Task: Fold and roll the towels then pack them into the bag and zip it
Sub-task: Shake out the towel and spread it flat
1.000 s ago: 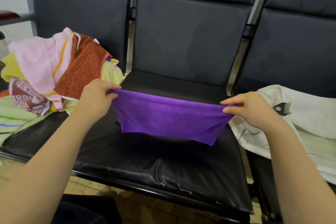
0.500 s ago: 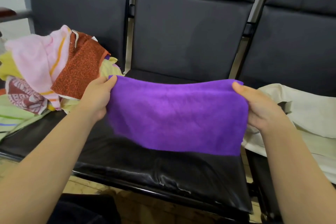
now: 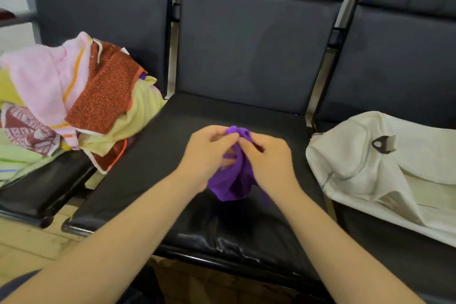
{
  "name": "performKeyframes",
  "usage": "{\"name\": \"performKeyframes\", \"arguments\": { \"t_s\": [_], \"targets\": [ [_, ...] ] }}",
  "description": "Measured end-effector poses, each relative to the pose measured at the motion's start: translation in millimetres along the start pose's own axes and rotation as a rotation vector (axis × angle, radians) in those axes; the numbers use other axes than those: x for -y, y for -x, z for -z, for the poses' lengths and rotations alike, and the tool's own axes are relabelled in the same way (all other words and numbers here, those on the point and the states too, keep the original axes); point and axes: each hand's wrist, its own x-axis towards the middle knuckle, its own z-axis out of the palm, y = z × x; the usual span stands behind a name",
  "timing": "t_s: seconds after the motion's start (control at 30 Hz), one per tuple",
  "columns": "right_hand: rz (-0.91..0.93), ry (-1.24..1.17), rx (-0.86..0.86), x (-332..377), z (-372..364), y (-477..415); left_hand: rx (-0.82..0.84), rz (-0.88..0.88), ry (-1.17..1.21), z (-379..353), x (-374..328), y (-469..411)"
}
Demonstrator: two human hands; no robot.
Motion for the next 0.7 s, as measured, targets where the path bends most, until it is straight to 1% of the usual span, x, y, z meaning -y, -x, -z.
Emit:
{"name": "performKeyframes", "arguments": {
  "t_s": [0.07,0.13,0.2,0.23,0.27,0.33,0.37,0.4,0.43,0.47,0.5,0.53,0.57,0.63,0.67,0.7],
  "targets": [
    [-0.030,-0.095,0.006,0.3,-3.9,3.7,0.087,-0.095,-0.080,-6.5,-0.9,8.2],
    [-0.054,-0.232,-0.016,0.4,2.2,2.2,0.185,-0.212,-0.218,-5.4,0.1,10.9],
    [-0.039,-0.319,-0.041,-0.4,9.8,-3.0,0.213,-0.325,-0.364,-2.2,5.1,10.2],
    [-0.037,-0.345,-0.045,-0.9,13.3,-6.2,0.178,-0.389,-0.398,-0.8,7.3,9.8],
    [-0.035,-0.355,-0.044,-1.7,16.5,-9.3,0.100,-0.468,-0.409,1.0,9.7,8.4],
    [-0.019,-0.339,-0.007,-2.4,24.5,-14.7,-0.148,-0.623,-0.441,8.2,15.8,1.2],
    [-0.012,-0.343,0.041,-1.5,29.1,-16.4,-0.247,-0.606,-0.471,13.7,17.5,-3.6],
    [-0.001,-0.371,0.106,-0.4,33.8,-17.4,-0.257,-0.508,-0.488,19.5,17.4,-8.1],
    [0.009,-0.435,0.173,0.7,38.6,-18.3,-0.173,-0.364,-0.462,25.2,17.3,-12.7],
    [0.005,-0.524,0.220,2.8,43.1,-18.3,-0.050,-0.232,-0.376,29.2,16.4,-15.4],
    [-0.016,-0.596,0.237,4.7,47.2,-18.6,0.074,-0.127,-0.251,31.2,14.2,-14.9],
    [-0.030,-0.616,0.222,5.3,50.7,-18.8,0.158,-0.058,-0.126,32.3,13.4,-14.6],
    [-0.029,-0.555,0.181,5.5,52.7,-20.1,0.183,-0.034,-0.035,32.7,13.2,-15.6],
    [0.010,-0.290,0.072,4.5,53.0,-23.7,0.123,-0.078,0.011,32.0,13.6,-17.3],
    [0.006,-0.183,0.021,1.3,52.2,-25.2,0.071,-0.103,-0.014,31.6,15.5,-20.1],
    [-0.036,-0.161,-0.011,0.0,50.2,-25.6,0.001,-0.114,-0.073,29.9,17.2,-22.3]
  ]
}}
